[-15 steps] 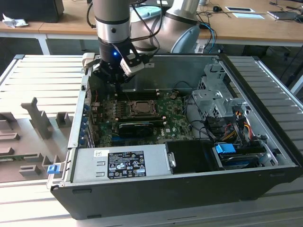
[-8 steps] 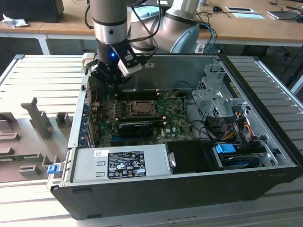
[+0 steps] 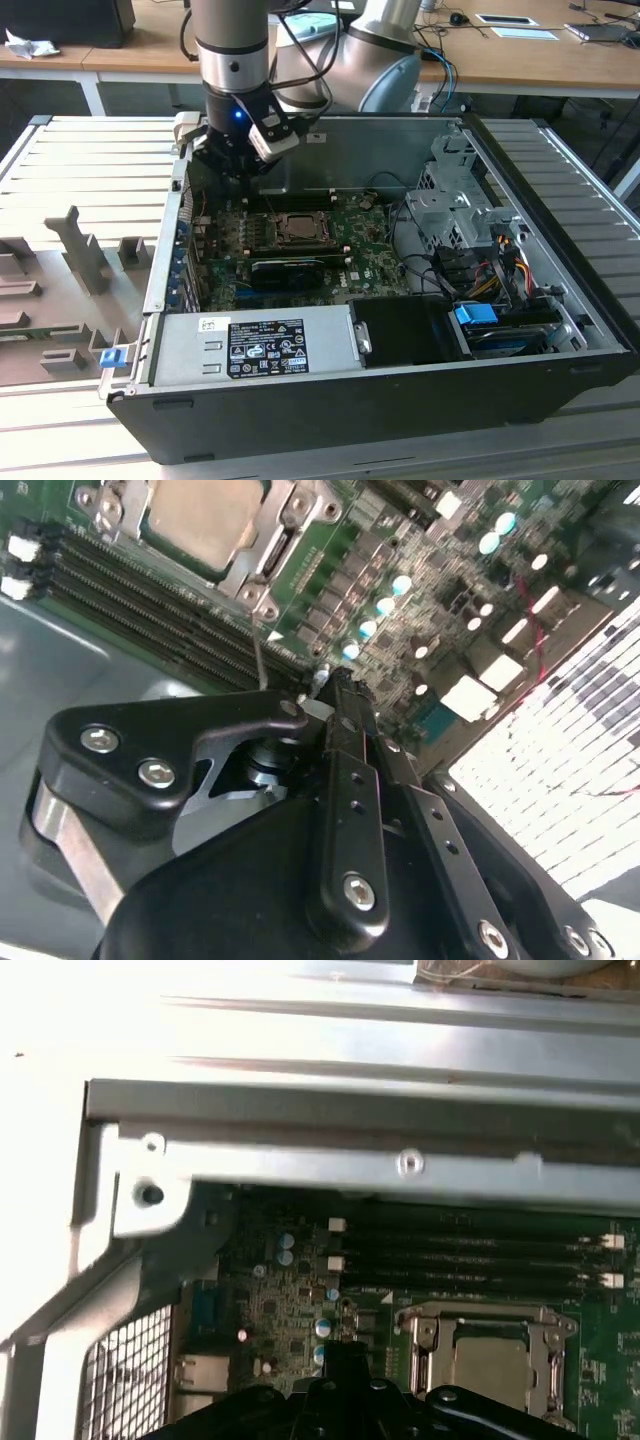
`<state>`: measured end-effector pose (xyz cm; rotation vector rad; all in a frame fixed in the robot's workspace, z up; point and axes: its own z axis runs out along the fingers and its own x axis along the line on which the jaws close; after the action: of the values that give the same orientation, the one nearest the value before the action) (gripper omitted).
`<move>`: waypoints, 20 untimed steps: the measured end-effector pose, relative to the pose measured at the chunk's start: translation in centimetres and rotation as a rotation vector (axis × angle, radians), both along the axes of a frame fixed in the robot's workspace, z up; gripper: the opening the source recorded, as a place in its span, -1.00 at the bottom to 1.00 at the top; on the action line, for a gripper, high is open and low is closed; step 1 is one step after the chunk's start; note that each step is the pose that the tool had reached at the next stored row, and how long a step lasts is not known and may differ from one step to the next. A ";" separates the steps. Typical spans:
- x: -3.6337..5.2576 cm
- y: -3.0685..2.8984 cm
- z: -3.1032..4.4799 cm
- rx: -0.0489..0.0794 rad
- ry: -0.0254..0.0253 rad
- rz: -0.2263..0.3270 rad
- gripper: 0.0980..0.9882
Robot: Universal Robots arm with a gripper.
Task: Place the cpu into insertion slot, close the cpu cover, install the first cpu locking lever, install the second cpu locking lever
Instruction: 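Install the first cpu locking lever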
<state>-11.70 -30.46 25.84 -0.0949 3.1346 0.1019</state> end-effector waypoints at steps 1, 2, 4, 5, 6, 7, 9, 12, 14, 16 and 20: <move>0.09 0.27 -0.04 0.000 -0.0001 0.000 -0.98; 0.21 0.35 -0.06 0.000 -0.0001 0.000 -0.98; 0.53 0.42 -0.12 0.000 0.0000 0.000 -0.98; 0.68 0.42 -0.12 0.000 0.0001 0.000 -0.98; 0.73 0.42 -0.12 0.000 0.0000 0.000 -0.98; 0.76 0.42 -0.13 0.000 -0.0001 0.000 -0.98; 0.95 0.42 -0.15 0.000 0.0000 0.000 -0.98; 1.33 0.42 -0.16 0.000 0.0000 0.000 -0.98; 1.70 0.42 -0.16 0.000 0.0000 0.000 -0.98; 2.10 0.42 -0.17 0.000 0.0000 0.000 -0.98; 2.73 0.42 -0.22 -0.001 0.0000 0.000 -0.98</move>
<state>-8.97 -30.04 25.63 -0.0949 3.1347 0.1009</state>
